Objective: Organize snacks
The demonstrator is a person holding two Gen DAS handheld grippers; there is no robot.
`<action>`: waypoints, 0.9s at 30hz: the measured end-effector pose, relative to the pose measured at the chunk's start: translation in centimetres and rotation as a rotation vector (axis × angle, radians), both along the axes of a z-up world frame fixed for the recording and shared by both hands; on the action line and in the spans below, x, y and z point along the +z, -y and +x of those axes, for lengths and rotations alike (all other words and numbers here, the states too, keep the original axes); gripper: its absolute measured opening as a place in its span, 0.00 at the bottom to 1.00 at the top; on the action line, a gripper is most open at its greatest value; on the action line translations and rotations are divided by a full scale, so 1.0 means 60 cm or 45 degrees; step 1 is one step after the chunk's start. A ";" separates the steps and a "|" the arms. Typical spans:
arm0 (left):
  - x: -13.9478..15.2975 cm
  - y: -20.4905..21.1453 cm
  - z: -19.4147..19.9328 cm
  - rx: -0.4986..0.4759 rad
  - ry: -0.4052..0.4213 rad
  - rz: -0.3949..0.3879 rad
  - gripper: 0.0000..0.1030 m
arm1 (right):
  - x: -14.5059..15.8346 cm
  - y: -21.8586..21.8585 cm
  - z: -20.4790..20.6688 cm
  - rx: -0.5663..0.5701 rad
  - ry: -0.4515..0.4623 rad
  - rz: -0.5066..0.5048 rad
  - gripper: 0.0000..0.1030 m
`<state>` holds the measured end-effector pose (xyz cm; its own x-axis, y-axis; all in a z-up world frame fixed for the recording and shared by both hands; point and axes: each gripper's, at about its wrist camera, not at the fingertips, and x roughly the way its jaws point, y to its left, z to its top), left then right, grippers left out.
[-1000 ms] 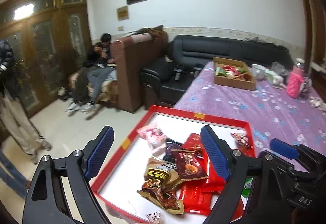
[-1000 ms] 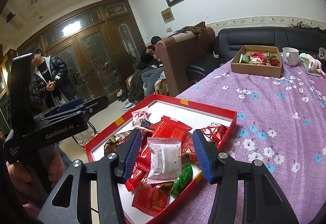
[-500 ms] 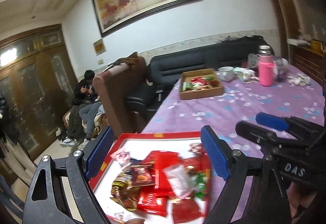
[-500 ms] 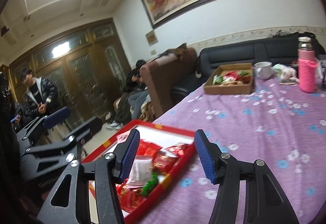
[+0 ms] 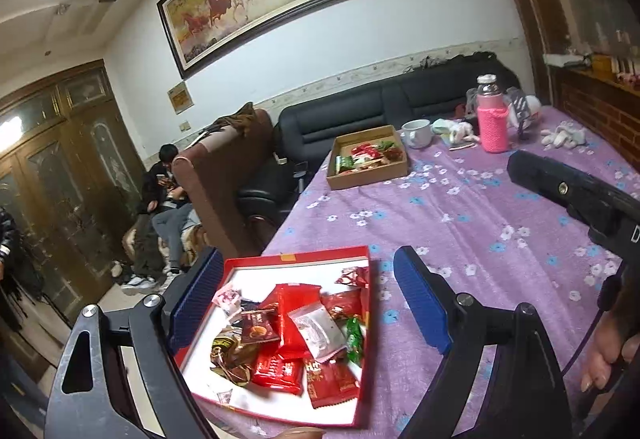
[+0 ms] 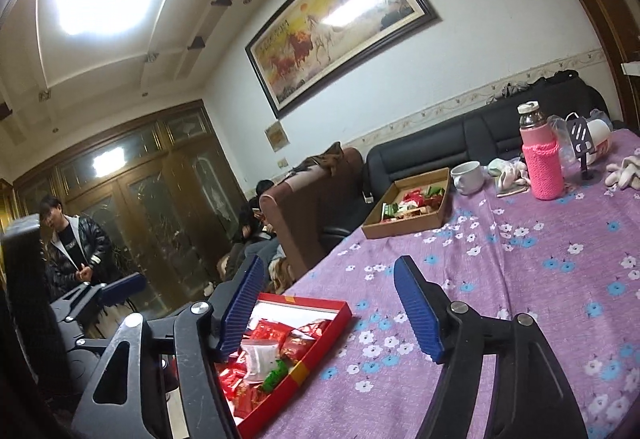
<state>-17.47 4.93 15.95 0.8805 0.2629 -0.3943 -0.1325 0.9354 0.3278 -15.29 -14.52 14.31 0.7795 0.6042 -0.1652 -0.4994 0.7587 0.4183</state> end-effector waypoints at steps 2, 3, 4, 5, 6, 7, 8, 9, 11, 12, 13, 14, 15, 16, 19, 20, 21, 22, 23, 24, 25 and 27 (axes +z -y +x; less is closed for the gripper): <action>-0.001 -0.001 -0.005 -0.013 -0.003 -0.017 0.85 | 0.001 0.000 -0.012 0.012 0.007 -0.002 0.69; 0.000 -0.004 -0.009 -0.019 -0.011 -0.035 0.85 | 0.002 -0.002 -0.016 0.018 0.009 -0.002 0.69; -0.001 -0.006 -0.011 -0.025 -0.018 -0.048 0.85 | 0.003 -0.005 -0.021 0.029 0.012 -0.003 0.69; -0.002 -0.008 -0.013 -0.029 -0.025 -0.061 0.85 | 0.004 -0.010 -0.028 0.041 0.016 -0.008 0.70; -0.002 -0.013 -0.014 -0.028 -0.033 -0.078 0.85 | 0.005 -0.013 -0.035 0.050 0.021 -0.014 0.70; -0.002 -0.016 -0.016 -0.025 -0.038 -0.087 0.85 | 0.006 -0.018 -0.040 0.057 0.026 -0.020 0.71; -0.002 -0.021 -0.018 -0.023 -0.044 -0.100 0.85 | 0.007 -0.023 -0.047 0.066 0.034 -0.027 0.71; -0.004 -0.025 -0.018 -0.018 -0.049 -0.109 0.85 | 0.009 -0.029 -0.053 0.077 0.041 -0.034 0.72; -0.005 -0.036 -0.020 0.001 -0.053 -0.119 0.85 | 0.012 -0.040 -0.064 0.096 0.053 -0.047 0.72; -0.006 -0.040 -0.023 0.009 -0.052 -0.123 0.85 | 0.013 -0.045 -0.069 0.106 0.060 -0.054 0.72; -0.008 -0.044 -0.024 0.017 -0.052 -0.126 0.85 | 0.015 -0.049 -0.072 0.114 0.066 -0.059 0.73; -0.009 -0.048 -0.025 0.025 -0.052 -0.128 0.85 | 0.017 -0.055 -0.076 0.122 0.071 -0.064 0.73; -0.010 -0.055 -0.028 0.039 -0.052 -0.129 0.85 | 0.018 -0.062 -0.081 0.135 0.077 -0.069 0.74; -0.012 -0.060 -0.030 0.048 -0.052 -0.131 0.85 | 0.019 -0.067 -0.082 0.143 0.080 -0.071 0.75; -0.018 -0.077 -0.036 0.080 -0.051 -0.138 0.85 | 0.018 -0.086 -0.092 0.177 0.089 -0.078 0.77; -0.020 -0.083 -0.039 0.093 -0.049 -0.137 0.85 | 0.016 -0.095 -0.097 0.188 0.091 -0.085 0.77; -0.021 -0.090 -0.042 0.106 -0.045 -0.137 0.85 | 0.014 -0.105 -0.101 0.198 0.092 -0.093 0.79; -0.024 -0.098 -0.045 0.124 -0.041 -0.137 0.85 | 0.012 -0.111 -0.103 0.202 0.091 -0.096 0.80; -0.025 -0.103 -0.046 0.130 -0.041 -0.138 0.85 | 0.008 -0.120 -0.107 0.207 0.086 -0.099 0.81; -0.027 -0.109 -0.047 0.142 -0.042 -0.140 0.85 | 0.006 -0.126 -0.108 0.212 0.081 -0.101 0.81; -0.030 -0.117 -0.049 0.161 -0.042 -0.143 0.85 | 0.002 -0.135 -0.109 0.222 0.071 -0.109 0.81; -0.033 -0.129 -0.051 0.179 -0.040 -0.148 0.85 | -0.004 -0.149 -0.108 0.236 0.055 -0.126 0.81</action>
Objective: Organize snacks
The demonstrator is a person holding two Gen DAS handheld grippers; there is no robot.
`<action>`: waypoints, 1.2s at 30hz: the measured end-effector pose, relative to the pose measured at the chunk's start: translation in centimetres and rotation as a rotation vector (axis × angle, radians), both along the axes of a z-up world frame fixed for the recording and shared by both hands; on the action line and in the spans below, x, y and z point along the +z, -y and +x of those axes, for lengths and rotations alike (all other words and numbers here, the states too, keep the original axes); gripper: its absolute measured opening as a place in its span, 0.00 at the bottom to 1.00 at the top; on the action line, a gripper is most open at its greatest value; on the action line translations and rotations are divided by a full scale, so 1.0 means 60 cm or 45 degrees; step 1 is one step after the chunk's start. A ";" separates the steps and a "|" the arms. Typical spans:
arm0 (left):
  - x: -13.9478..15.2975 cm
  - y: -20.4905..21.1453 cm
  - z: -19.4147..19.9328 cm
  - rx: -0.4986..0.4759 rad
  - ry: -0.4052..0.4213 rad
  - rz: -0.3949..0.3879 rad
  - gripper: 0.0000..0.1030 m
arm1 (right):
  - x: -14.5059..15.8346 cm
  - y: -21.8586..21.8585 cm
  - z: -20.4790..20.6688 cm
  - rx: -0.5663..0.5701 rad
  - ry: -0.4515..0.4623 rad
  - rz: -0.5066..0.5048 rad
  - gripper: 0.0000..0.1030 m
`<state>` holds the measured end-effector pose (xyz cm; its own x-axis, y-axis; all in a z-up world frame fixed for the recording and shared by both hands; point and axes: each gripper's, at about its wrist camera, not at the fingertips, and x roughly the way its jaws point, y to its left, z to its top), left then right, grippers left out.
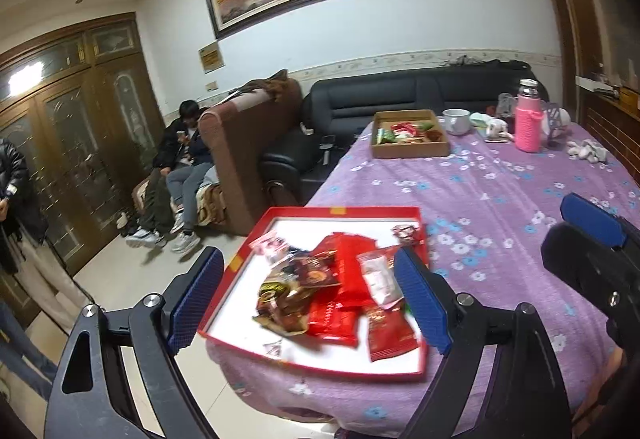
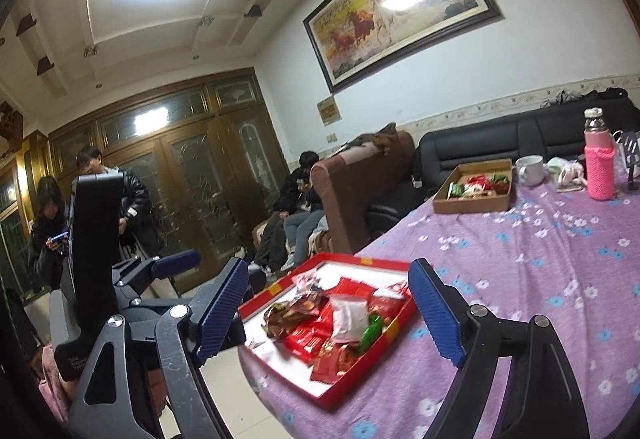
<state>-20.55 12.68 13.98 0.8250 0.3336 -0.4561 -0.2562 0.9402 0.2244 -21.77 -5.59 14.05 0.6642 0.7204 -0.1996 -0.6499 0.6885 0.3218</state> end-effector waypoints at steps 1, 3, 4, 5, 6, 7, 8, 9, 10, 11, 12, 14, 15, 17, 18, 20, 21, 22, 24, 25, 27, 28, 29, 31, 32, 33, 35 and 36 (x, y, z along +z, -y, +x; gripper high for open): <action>-0.002 -0.007 -0.001 0.013 0.000 -0.003 0.85 | -0.003 -0.004 -0.001 0.004 -0.003 -0.006 0.81; -0.007 -0.017 -0.001 0.029 -0.004 -0.012 0.85 | -0.006 -0.014 -0.002 0.014 -0.008 -0.019 0.81; -0.009 -0.023 0.000 0.036 -0.005 -0.021 0.85 | -0.006 -0.014 -0.004 0.016 -0.007 -0.021 0.81; -0.011 -0.028 -0.002 0.041 -0.005 -0.028 0.85 | -0.006 -0.017 -0.004 0.017 -0.005 -0.025 0.81; -0.012 -0.034 -0.004 0.046 -0.006 -0.036 0.85 | -0.007 -0.018 -0.003 0.017 -0.006 -0.028 0.82; -0.015 -0.039 -0.002 0.050 -0.008 -0.045 0.85 | -0.007 -0.019 -0.001 0.018 -0.007 -0.030 0.82; -0.017 -0.043 0.000 0.053 -0.009 -0.050 0.85 | -0.008 -0.022 0.000 0.018 -0.012 -0.032 0.82; -0.018 -0.044 0.000 0.056 -0.009 -0.051 0.85 | -0.008 -0.023 0.000 0.019 -0.015 -0.034 0.82; -0.020 -0.046 0.002 0.061 -0.009 -0.051 0.85 | -0.009 -0.025 0.001 0.020 -0.019 -0.039 0.82; -0.022 -0.048 0.003 0.063 -0.009 -0.050 0.85 | -0.011 -0.028 0.004 0.020 -0.026 -0.045 0.82; -0.025 -0.050 0.006 0.062 -0.012 -0.050 0.85 | -0.012 -0.031 0.006 0.021 -0.030 -0.049 0.82; -0.032 -0.051 0.010 0.060 -0.022 -0.052 0.85 | -0.016 -0.037 0.012 0.025 -0.043 -0.059 0.82; -0.034 -0.052 0.012 0.059 -0.027 -0.055 0.85 | -0.018 -0.041 0.015 0.029 -0.050 -0.066 0.82; -0.042 -0.057 0.017 0.055 -0.045 -0.067 0.85 | -0.024 -0.049 0.020 0.032 -0.060 -0.083 0.82; -0.047 -0.058 0.020 0.054 -0.054 -0.072 0.85 | -0.027 -0.053 0.022 0.031 -0.063 -0.090 0.82; -0.058 -0.062 0.027 0.058 -0.072 -0.078 0.85 | -0.032 -0.058 0.027 0.026 -0.067 -0.104 0.82; -0.061 -0.063 0.028 0.061 -0.077 -0.078 0.85 | -0.035 -0.060 0.030 0.024 -0.070 -0.111 0.82; -0.066 -0.064 0.031 0.066 -0.083 -0.078 0.85 | -0.038 -0.062 0.032 0.021 -0.077 -0.118 0.82; -0.073 -0.065 0.035 0.072 -0.091 -0.074 0.85 | -0.046 -0.065 0.039 0.012 -0.093 -0.124 0.82; -0.078 -0.065 0.037 0.073 -0.097 -0.074 0.85 | -0.049 -0.065 0.043 0.009 -0.100 -0.125 0.82; -0.086 -0.064 0.040 0.077 -0.110 -0.072 0.85 | -0.058 -0.064 0.052 -0.008 -0.125 -0.129 0.82; -0.092 -0.061 0.042 0.076 -0.118 -0.069 0.85 | -0.062 -0.063 0.056 -0.017 -0.134 -0.129 0.82; -0.095 -0.061 0.043 0.075 -0.122 -0.067 0.85 | -0.065 -0.062 0.061 -0.029 -0.144 -0.129 0.82; -0.103 -0.057 0.047 0.077 -0.131 -0.046 0.85 | -0.070 -0.060 0.071 -0.053 -0.161 -0.131 0.82; -0.106 -0.057 0.048 0.077 -0.133 -0.038 0.85 | -0.072 -0.059 0.077 -0.069 -0.170 -0.132 0.82; -0.107 -0.057 0.050 0.078 -0.133 -0.034 0.85 | -0.073 -0.058 0.082 -0.078 -0.177 -0.132 0.82; -0.112 -0.060 0.054 0.082 -0.132 -0.029 0.85 | -0.074 -0.056 0.093 -0.099 -0.186 -0.132 0.82; -0.115 -0.063 0.056 0.088 -0.132 -0.028 0.85 | -0.074 -0.056 0.097 -0.107 -0.189 -0.132 0.82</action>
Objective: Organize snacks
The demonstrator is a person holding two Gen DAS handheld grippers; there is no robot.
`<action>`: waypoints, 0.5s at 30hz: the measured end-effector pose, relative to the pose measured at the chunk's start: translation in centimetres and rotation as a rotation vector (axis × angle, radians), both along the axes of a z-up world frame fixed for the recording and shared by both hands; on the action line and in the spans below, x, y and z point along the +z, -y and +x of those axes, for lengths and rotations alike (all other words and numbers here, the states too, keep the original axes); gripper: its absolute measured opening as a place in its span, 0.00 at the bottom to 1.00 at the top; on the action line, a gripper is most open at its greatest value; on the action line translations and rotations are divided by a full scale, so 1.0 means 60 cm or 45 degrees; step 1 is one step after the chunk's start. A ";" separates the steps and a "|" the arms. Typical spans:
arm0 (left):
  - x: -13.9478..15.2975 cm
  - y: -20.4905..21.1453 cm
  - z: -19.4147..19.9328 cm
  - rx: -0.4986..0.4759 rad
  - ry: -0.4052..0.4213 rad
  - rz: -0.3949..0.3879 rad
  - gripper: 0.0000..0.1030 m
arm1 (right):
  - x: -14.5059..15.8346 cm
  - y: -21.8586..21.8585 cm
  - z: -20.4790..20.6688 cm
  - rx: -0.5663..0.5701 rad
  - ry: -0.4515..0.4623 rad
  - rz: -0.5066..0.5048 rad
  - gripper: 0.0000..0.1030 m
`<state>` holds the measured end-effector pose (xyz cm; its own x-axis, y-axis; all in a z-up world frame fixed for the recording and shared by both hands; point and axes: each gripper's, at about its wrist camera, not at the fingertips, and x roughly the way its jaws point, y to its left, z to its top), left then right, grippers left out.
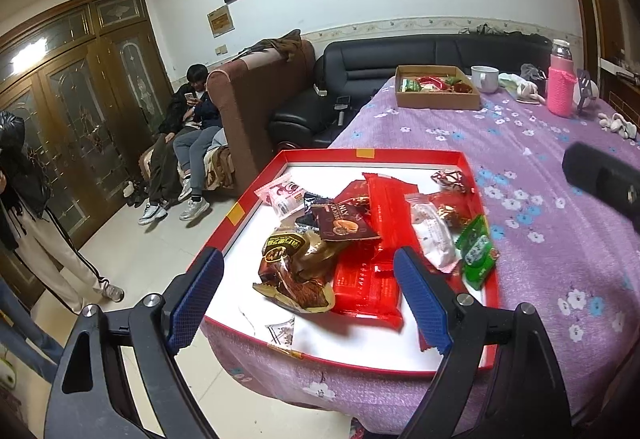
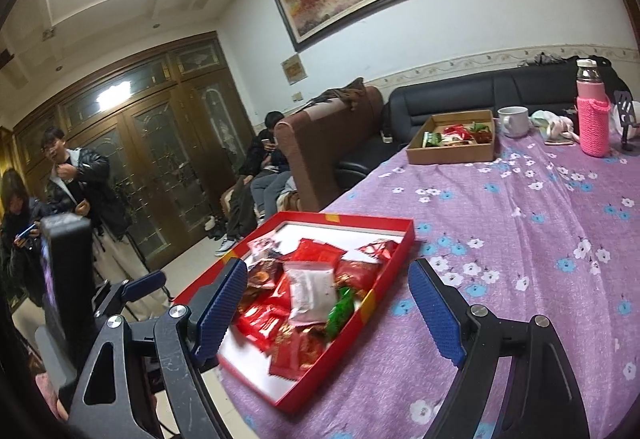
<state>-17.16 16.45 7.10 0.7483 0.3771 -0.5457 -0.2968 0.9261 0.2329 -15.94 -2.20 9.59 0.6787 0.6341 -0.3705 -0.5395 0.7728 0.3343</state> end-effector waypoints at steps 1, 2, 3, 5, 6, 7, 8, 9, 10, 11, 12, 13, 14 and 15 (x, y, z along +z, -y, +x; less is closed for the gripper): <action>-0.003 -0.003 0.002 0.005 -0.003 0.000 0.85 | -0.001 0.000 0.008 -0.008 -0.008 -0.001 0.82; -0.007 -0.006 0.007 0.010 -0.013 -0.003 0.85 | -0.001 -0.002 0.013 -0.011 -0.016 -0.002 0.82; -0.009 -0.009 0.009 0.012 -0.020 -0.005 0.85 | -0.002 -0.003 0.018 -0.014 -0.021 -0.003 0.82; -0.016 -0.017 0.016 0.025 -0.037 -0.015 0.85 | -0.004 -0.009 0.028 -0.015 -0.036 -0.007 0.82; -0.019 -0.023 0.020 0.035 -0.044 -0.020 0.85 | -0.005 -0.014 0.032 -0.010 -0.042 -0.011 0.82; -0.021 -0.026 0.021 0.043 -0.046 -0.021 0.85 | -0.006 -0.017 0.035 -0.006 -0.046 -0.016 0.82; -0.023 -0.029 0.022 0.049 -0.046 -0.020 0.85 | -0.008 -0.023 0.038 0.000 -0.047 -0.024 0.82; -0.024 -0.033 0.024 0.060 -0.045 -0.017 0.85 | -0.009 -0.029 0.038 0.006 -0.045 -0.030 0.82; -0.024 -0.036 0.026 0.067 -0.044 -0.015 0.85 | -0.010 -0.034 0.039 0.013 -0.043 -0.036 0.82; -0.025 -0.039 0.026 0.073 -0.044 -0.017 0.85 | -0.010 -0.040 0.041 0.021 -0.041 -0.043 0.82; -0.026 -0.044 0.028 0.080 -0.045 -0.023 0.85 | -0.010 -0.045 0.042 0.027 -0.041 -0.046 0.82; -0.026 -0.047 0.030 0.084 -0.046 -0.027 0.85 | -0.010 -0.050 0.044 0.035 -0.043 -0.048 0.82; -0.027 -0.050 0.031 0.087 -0.047 -0.031 0.85 | -0.011 -0.054 0.045 0.042 -0.045 -0.050 0.82; -0.028 -0.054 0.032 0.090 -0.050 -0.035 0.85 | -0.011 -0.059 0.047 0.049 -0.046 -0.053 0.82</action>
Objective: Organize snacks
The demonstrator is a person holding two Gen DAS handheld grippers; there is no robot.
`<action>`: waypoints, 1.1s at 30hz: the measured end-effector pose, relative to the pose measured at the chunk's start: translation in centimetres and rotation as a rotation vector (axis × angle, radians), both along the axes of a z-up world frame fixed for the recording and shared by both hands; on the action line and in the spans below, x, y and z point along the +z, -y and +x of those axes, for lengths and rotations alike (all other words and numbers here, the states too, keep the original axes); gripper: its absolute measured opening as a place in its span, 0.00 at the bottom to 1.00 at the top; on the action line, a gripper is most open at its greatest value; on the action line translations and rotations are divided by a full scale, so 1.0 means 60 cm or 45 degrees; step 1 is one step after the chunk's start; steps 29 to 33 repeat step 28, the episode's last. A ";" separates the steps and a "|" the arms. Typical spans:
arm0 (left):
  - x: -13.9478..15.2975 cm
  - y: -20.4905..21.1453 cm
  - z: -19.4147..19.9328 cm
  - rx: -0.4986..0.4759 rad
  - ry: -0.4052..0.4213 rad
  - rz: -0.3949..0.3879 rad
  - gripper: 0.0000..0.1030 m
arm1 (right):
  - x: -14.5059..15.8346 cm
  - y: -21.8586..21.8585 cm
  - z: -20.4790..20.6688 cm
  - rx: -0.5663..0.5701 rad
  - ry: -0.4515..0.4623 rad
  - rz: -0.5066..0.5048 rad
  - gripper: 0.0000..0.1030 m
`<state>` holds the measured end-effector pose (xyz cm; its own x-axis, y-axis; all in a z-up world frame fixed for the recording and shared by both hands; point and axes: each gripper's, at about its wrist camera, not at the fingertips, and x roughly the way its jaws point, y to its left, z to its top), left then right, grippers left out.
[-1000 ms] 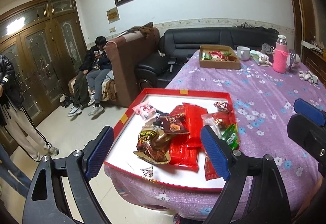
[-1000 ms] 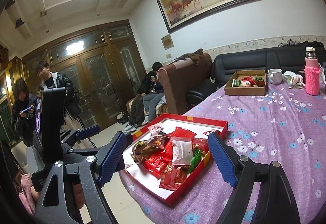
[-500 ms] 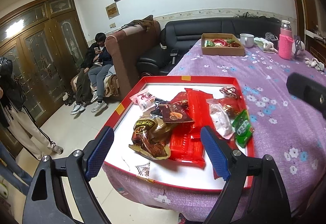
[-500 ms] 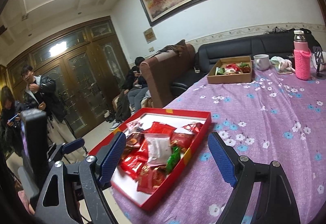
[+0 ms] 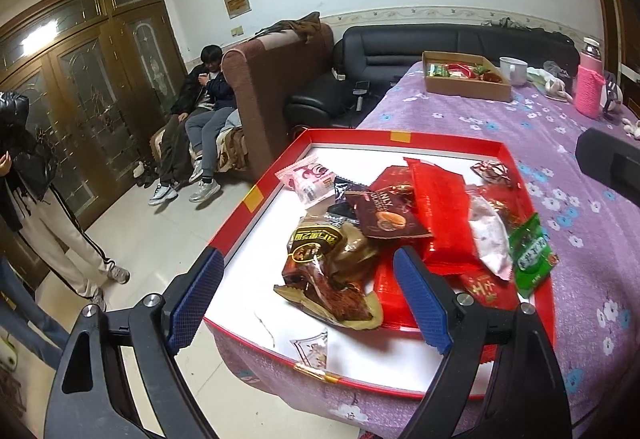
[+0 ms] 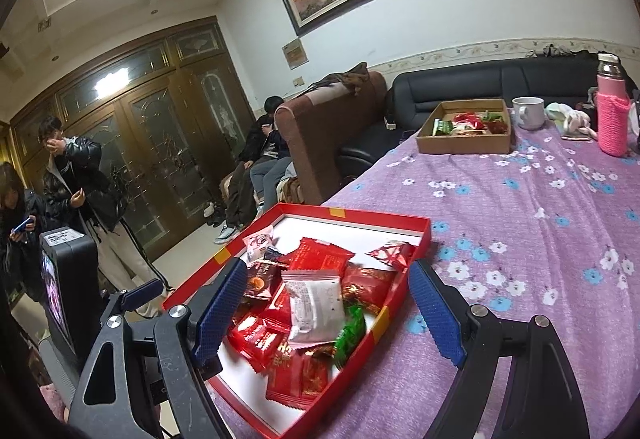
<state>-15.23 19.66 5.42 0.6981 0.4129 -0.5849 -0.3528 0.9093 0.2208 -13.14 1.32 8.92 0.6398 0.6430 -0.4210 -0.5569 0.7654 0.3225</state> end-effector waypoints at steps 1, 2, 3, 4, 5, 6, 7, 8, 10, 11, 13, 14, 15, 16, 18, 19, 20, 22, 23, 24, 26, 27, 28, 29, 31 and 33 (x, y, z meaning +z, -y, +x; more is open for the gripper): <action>-0.001 -0.002 0.001 0.002 -0.002 -0.001 0.85 | 0.000 -0.003 0.002 0.005 -0.002 -0.003 0.82; -0.002 -0.003 0.002 0.004 -0.005 -0.004 0.85 | -0.002 -0.006 0.003 0.011 -0.004 -0.007 0.82; -0.004 -0.006 0.004 0.005 -0.008 -0.007 0.85 | -0.003 -0.008 0.004 0.014 -0.006 -0.009 0.82; -0.004 -0.007 0.005 0.006 -0.010 -0.008 0.85 | -0.004 -0.010 0.005 0.018 -0.007 -0.012 0.82; -0.005 -0.009 0.007 0.006 -0.013 -0.011 0.85 | -0.005 -0.012 0.006 0.020 -0.009 -0.015 0.82; -0.006 -0.010 0.008 0.007 -0.016 -0.017 0.85 | -0.006 -0.012 0.007 0.022 -0.012 -0.016 0.82; -0.006 -0.012 0.009 0.007 -0.018 -0.024 0.85 | -0.006 -0.013 0.009 0.024 -0.015 -0.017 0.82; -0.006 -0.013 0.009 0.009 -0.018 -0.027 0.85 | -0.007 -0.014 0.010 0.026 -0.018 -0.018 0.82; -0.006 -0.015 0.011 0.013 -0.018 -0.032 0.85 | -0.007 -0.015 0.011 0.029 -0.019 -0.019 0.82; -0.006 -0.016 0.011 0.013 -0.019 -0.033 0.85 | -0.006 -0.017 0.011 0.032 -0.018 -0.020 0.82; -0.006 -0.017 0.011 0.017 -0.019 -0.032 0.85 | -0.005 -0.019 0.012 0.036 -0.016 -0.021 0.82; -0.006 -0.018 0.012 0.016 -0.020 -0.033 0.85 | -0.005 -0.020 0.012 0.038 -0.015 -0.021 0.82; -0.006 -0.018 0.012 0.016 -0.020 -0.033 0.85 | -0.005 -0.022 0.012 0.041 -0.016 -0.022 0.82; -0.006 -0.018 0.012 0.017 -0.020 -0.033 0.85 | -0.005 -0.023 0.013 0.044 -0.016 -0.023 0.82; -0.007 -0.020 0.012 0.017 -0.023 -0.034 0.85 | -0.006 -0.025 0.013 0.050 -0.017 -0.025 0.82; -0.007 -0.021 0.012 0.020 -0.025 -0.034 0.85 | -0.006 -0.027 0.013 0.053 -0.017 -0.026 0.82; -0.009 -0.022 0.012 0.022 -0.026 -0.036 0.85 | -0.006 -0.028 0.012 0.055 -0.016 -0.026 0.82; -0.009 -0.027 0.013 0.026 -0.029 -0.052 0.85 | -0.006 -0.029 0.013 0.059 -0.016 -0.027 0.82; -0.009 -0.030 0.014 0.030 -0.024 -0.064 0.85 | -0.006 -0.030 0.013 0.061 -0.017 -0.027 0.82; -0.008 -0.032 0.014 0.032 -0.018 -0.071 0.85 | -0.007 -0.030 0.014 0.061 -0.018 -0.026 0.82; -0.004 -0.035 0.012 0.030 0.012 -0.081 0.85 | -0.008 -0.030 0.016 0.059 -0.018 -0.022 0.82; -0.002 -0.035 0.010 0.027 0.028 -0.084 0.85 | -0.009 -0.029 0.016 0.058 -0.021 -0.019 0.82; 0.001 -0.035 0.009 0.028 0.037 -0.084 0.85 | -0.009 -0.028 0.017 0.057 -0.023 -0.017 0.82; 0.001 -0.035 0.009 0.028 0.037 -0.084 0.85 | -0.009 -0.028 0.017 0.057 -0.023 -0.017 0.82; 0.001 -0.035 0.009 0.028 0.037 -0.084 0.85 | -0.009 -0.028 0.017 0.057 -0.023 -0.017 0.82; 0.001 -0.035 0.009 0.028 0.037 -0.084 0.85 | -0.009 -0.028 0.017 0.057 -0.023 -0.017 0.82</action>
